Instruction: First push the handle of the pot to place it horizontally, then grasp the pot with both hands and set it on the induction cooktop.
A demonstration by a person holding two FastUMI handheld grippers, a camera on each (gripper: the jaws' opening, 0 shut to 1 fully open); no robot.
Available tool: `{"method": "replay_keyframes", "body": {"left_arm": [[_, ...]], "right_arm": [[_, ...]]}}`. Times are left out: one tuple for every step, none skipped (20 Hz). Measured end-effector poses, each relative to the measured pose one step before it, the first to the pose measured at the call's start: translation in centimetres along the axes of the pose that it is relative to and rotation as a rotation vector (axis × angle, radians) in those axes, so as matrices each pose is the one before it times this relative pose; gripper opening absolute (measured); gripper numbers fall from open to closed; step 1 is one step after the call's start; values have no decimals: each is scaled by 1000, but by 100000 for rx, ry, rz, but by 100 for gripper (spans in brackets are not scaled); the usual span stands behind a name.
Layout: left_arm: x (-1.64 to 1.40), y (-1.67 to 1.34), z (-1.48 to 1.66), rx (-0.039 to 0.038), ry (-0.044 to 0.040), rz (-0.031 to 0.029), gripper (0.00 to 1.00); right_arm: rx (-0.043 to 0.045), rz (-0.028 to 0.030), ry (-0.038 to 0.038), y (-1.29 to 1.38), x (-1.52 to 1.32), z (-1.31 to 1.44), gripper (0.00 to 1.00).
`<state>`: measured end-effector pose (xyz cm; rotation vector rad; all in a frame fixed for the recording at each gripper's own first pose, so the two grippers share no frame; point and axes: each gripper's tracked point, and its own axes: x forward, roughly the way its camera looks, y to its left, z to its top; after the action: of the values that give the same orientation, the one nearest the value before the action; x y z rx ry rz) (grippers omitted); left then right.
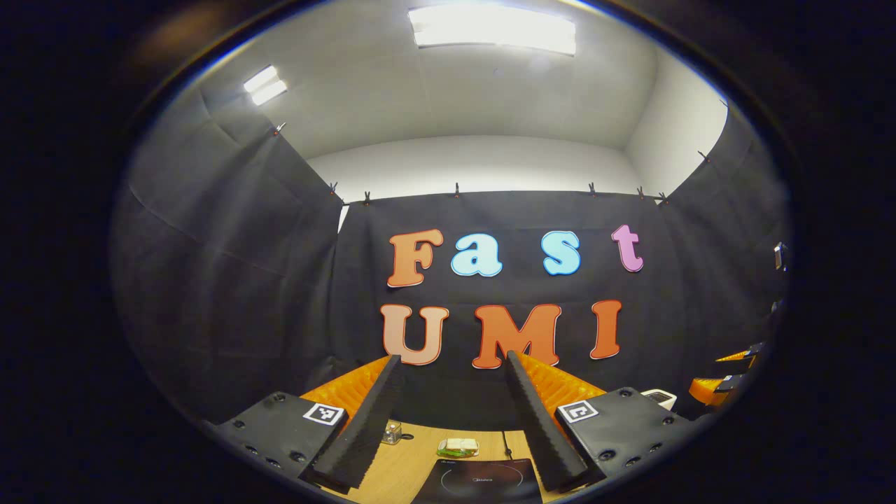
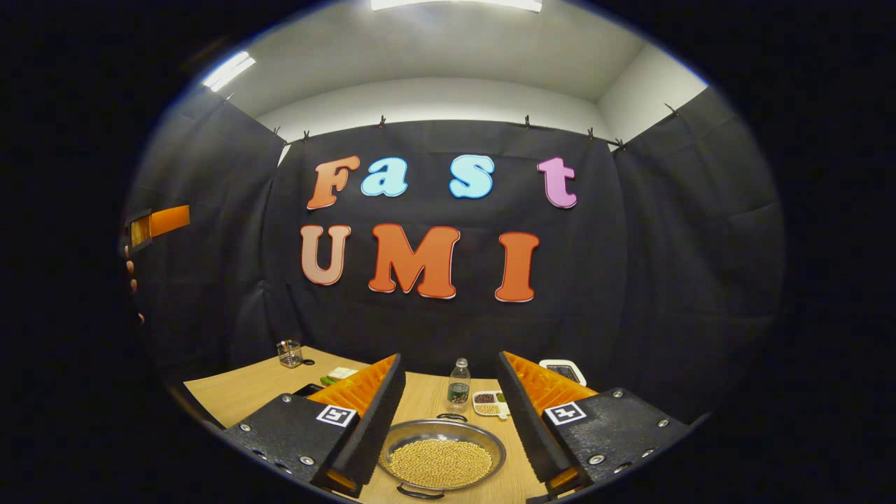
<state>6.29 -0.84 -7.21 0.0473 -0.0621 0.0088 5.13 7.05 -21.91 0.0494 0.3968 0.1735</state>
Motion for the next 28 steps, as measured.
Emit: {"method": "replay_keyframes", "body": {"left_arm": [[499,97,-845,-504,1329,133,95],[714,47,-854,-611,1497,-55,93],[383,-29,-785,-758,1768,-682,92],[522,88,-878,-955,1899,-332,95],[654,153,-687,-342,1548,7,92],[565,244,-549,69,1040,675,98],[474,343,-459,467,890,562,95],[437,139,-423,607,764,653,93],[347,69,-379,433,569,233,95],[274,51,-296,173,162,184,95],[323,88,-344,1,406,193,95],[363,-31,-398,-367,442,46,95],[368,47,-485,-731,707,54,95],[172,-25,-637,-606,1083,1,95],[248,-26,-676,-173,1171,-29,95],[188,91,-583,135,1077,524,95],[196,-53,-284,568,326,364,95],[111,-102,-80,1393,-615,731,98],[22,9,-6,2203,-691,814,98],[13,-91,-151,2462,-661,665,97],[45,-81,-134,1482,-209,332,95],[65,-434,-100,605,-73,-418,95],[57,-231,-101,-103,271,-454,95],[183,-111,-139,-40,333,-383,98],[122,36,-207,216,348,6,98],[171,33,-150,257,239,-141,98],[170,-93,-173,275,193,-330,95],[148,-24,-200,350,410,-126,95]], "right_arm": [[769,1575,2829,369,449,-1001,82],[636,1767,2808,333,528,-1044,80],[555,1647,2674,274,524,-1001,79],[558,1718,2650,336,489,-890,77],[599,1846,2602,440,568,-1017,76],[471,1803,2849,351,446,-916,76],[251,1597,3163,272,488,-1068,75],[-66,1835,3815,312,363,-1352,72],[-509,2767,4062,600,451,-1483,71],[69,2628,4390,479,290,-1470,65],[749,2295,4613,475,412,-1762,63],[1766,1920,4511,370,347,-1460,57],[2541,2449,4695,337,242,-1460,54],[2686,2649,4661,352,459,-1502,45],[1794,1890,4485,186,570,-1347,41],[1160,914,3638,129,304,-1510,33],[350,559,2943,-27,504,-999,31],[267,1105,2914,255,242,-733,25],[282,2168,3830,353,406,-1066,23],[925,2078,4168,431,482,-1008,19],[1203,1727,3908,355,757,-810,17],[1105,1214,3218,338,718,-657,10],[717,754,2935,-7,560,-594,8],[774,773,2877,152,580,-651,7],[1173,1415,3216,242,673,-789,6],[1922,1107,3929,281,526,-967,4],[1148,305,3183,-34,578,-728,4],[431,-724,1502,-85,457,-211,2]]}}
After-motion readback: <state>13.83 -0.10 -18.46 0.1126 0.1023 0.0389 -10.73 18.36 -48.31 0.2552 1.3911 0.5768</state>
